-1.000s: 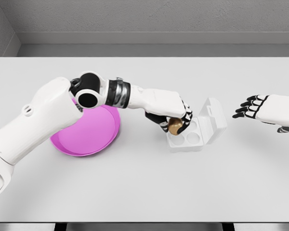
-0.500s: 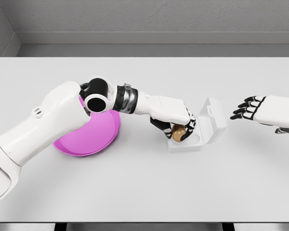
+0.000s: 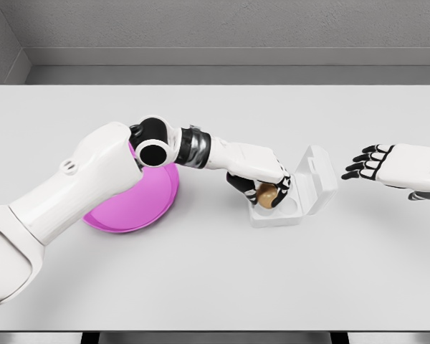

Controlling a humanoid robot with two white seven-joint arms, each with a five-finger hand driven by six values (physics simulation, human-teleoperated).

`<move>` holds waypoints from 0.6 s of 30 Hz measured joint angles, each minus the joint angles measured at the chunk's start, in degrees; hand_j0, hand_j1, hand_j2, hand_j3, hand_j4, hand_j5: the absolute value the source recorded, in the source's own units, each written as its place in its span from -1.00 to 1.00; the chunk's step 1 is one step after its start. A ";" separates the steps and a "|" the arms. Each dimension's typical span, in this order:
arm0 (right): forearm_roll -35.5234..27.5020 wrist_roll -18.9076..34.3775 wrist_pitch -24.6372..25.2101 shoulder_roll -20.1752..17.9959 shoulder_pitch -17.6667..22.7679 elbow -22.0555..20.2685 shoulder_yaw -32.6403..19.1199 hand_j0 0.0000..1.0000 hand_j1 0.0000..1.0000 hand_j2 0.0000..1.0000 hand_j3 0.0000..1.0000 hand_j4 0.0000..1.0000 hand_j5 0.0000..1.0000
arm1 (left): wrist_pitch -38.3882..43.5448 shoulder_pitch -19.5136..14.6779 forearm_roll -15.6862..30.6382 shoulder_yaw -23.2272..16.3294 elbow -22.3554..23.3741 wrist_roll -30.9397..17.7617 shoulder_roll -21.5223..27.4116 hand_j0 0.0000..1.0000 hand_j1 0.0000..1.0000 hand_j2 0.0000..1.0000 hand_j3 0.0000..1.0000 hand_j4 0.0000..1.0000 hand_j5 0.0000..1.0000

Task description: Pack egg into the box and close the box lid

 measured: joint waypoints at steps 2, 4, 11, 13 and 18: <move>0.00 0.00 0.00 0.20 0.00 -0.04 0.00 1.00 1.00 1.00 1.00 1.00 1.00 | 0.00 0.00 -0.01 0.00 0.11 -0.01 0.02 0.12 0.12 0.12 0.12 0.12 0.12; 0.00 0.00 0.00 0.41 -0.09 -0.06 0.01 1.00 1.00 1.00 1.00 1.00 1.00 | 0.00 0.00 -0.05 0.00 0.17 -0.01 0.05 0.22 0.22 0.22 0.22 0.22 0.22; 0.00 0.00 0.00 0.91 -0.09 -0.08 0.70 1.00 1.00 1.00 1.00 1.00 1.00 | 0.01 0.00 -0.01 0.03 0.15 0.00 0.24 0.36 0.36 0.36 0.36 0.36 0.36; 0.01 0.00 0.00 0.93 0.00 -0.08 0.74 1.00 1.00 1.00 1.00 1.00 1.00 | 0.01 0.00 0.01 0.04 0.09 0.00 0.32 0.39 0.39 0.39 0.39 0.39 0.39; 0.01 0.00 0.00 0.91 0.00 -0.08 0.78 1.00 1.00 1.00 1.00 1.00 1.00 | 0.01 0.00 0.08 0.08 -0.02 0.00 0.55 0.59 0.59 0.59 0.59 0.59 0.59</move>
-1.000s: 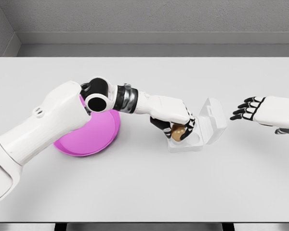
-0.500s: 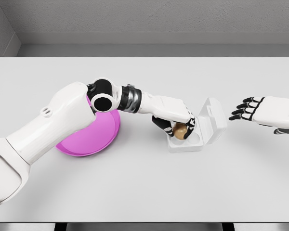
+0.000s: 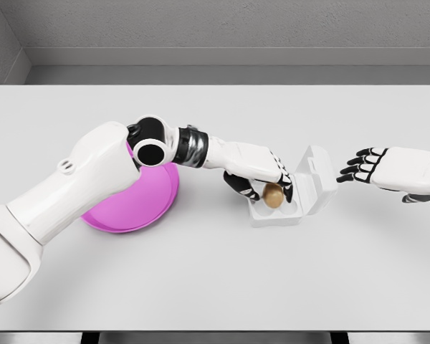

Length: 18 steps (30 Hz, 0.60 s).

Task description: Pack egg into the box and close the box lid

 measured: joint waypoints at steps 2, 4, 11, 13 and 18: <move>0.00 0.00 0.00 -0.01 0.00 0.00 0.00 1.00 1.00 1.00 1.00 1.00 1.00 | 0.00 0.00 0.07 0.00 -0.04 0.00 0.07 0.64 0.64 0.64 0.64 0.64 0.64; 0.00 0.00 0.00 -0.02 0.00 0.00 0.01 1.00 1.00 1.00 1.00 1.00 1.00 | 0.00 0.00 0.17 0.01 -0.09 0.00 0.14 0.72 0.72 0.72 0.72 0.72 0.72; 0.00 0.00 0.00 -0.03 0.00 0.00 0.01 1.00 1.00 1.00 1.00 1.00 1.00 | 0.00 -0.09 1.00 0.21 -0.79 0.00 1.55 0.93 0.93 0.93 0.93 0.93 0.93; 0.00 0.00 0.00 -0.03 0.00 0.00 0.01 1.00 1.00 1.00 1.00 1.00 1.00 | 0.00 0.00 1.42 0.32 -1.41 0.00 2.35 0.97 0.97 0.97 0.97 0.97 0.97; 0.00 0.00 0.00 -0.03 0.00 0.00 0.01 1.00 1.00 1.00 1.00 1.00 1.00 | 0.00 0.00 2.63 0.51 -2.32 0.00 3.86 1.00 1.00 1.00 1.00 1.00 1.00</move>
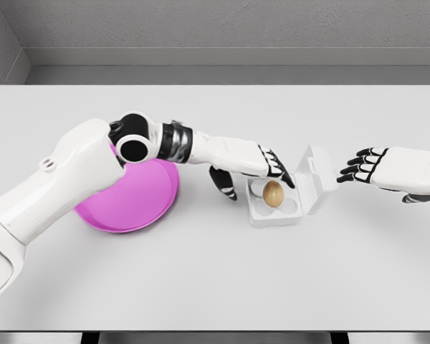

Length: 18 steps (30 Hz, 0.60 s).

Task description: Pack egg into the box and close the box lid

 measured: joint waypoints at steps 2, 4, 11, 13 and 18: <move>0.00 0.00 0.00 0.00 0.00 0.00 0.00 1.00 1.00 1.00 1.00 1.00 1.00 | 0.00 0.00 0.18 0.06 -0.14 0.00 0.29 1.00 1.00 1.00 1.00 1.00 1.00; 0.00 0.00 0.00 0.01 0.00 0.00 0.00 1.00 1.00 1.00 1.00 1.00 1.00 | 0.00 0.00 0.48 0.09 -0.21 0.00 0.43 1.00 1.00 1.00 1.00 1.00 1.00; 0.00 0.00 0.00 0.02 0.00 -0.07 0.00 1.00 1.00 1.00 1.00 1.00 1.00 | 0.00 0.00 0.86 0.12 -0.60 0.00 0.75 1.00 1.00 1.00 1.00 1.00 1.00; 0.00 0.00 0.00 0.05 0.00 -0.08 0.00 1.00 1.00 1.00 1.00 1.00 1.00 | 0.00 0.00 0.88 0.10 -0.68 0.00 0.84 1.00 1.00 1.00 1.00 1.00 1.00; 0.00 0.00 0.00 0.07 0.00 -0.35 0.00 1.00 1.00 1.00 1.00 1.00 1.00 | 0.00 0.09 0.86 0.04 -0.68 0.00 1.49 1.00 1.00 1.00 1.00 1.00 1.00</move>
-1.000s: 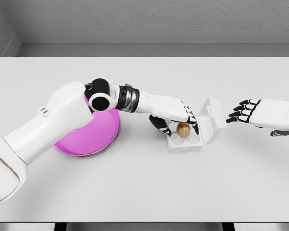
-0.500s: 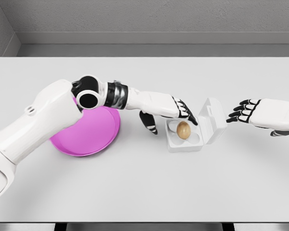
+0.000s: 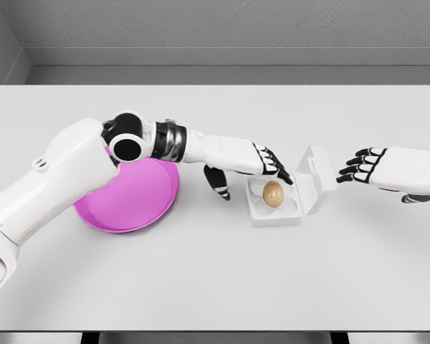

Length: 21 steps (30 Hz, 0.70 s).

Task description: Pack egg into the box and close the box lid

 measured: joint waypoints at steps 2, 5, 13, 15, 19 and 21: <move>0.00 0.00 0.00 0.00 0.00 -0.06 0.00 1.00 1.00 1.00 1.00 1.00 1.00 | 0.00 0.00 -0.03 -0.07 0.02 0.00 0.38 1.00 1.00 1.00 1.00 1.00 1.00; 0.00 0.00 0.00 0.01 -0.09 -0.16 0.02 1.00 1.00 1.00 1.00 1.00 1.00 | 0.00 0.09 -0.03 -0.20 0.02 0.00 0.75 1.00 1.00 1.00 1.00 1.00 1.00; 0.00 0.00 0.00 0.41 -0.26 -0.30 0.49 1.00 1.00 1.00 1.00 1.00 1.00 | 0.00 0.09 8.49 4.51 -1.12 0.00 15.40 1.00 1.00 1.00 1.00 1.00 1.00; 0.01 0.00 0.00 0.53 -0.35 -0.44 0.82 1.00 1.00 1.00 1.00 1.00 1.00 | 0.00 0.26 10.23 5.83 -1.20 0.00 18.65 1.00 1.00 1.00 1.00 1.00 1.00; 0.00 0.00 0.00 0.86 -0.44 -0.64 1.24 1.00 1.00 1.00 1.00 1.00 1.00 | 0.00 0.44 11.63 6.95 -1.35 0.00 21.14 1.00 1.00 1.00 1.00 1.00 1.00; 0.01 0.00 0.00 0.92 -0.44 -0.67 1.45 1.00 1.00 1.00 1.00 1.00 1.00 | 0.00 0.53 11.95 7.12 -1.44 0.00 21.57 1.00 1.00 1.00 1.00 1.00 1.00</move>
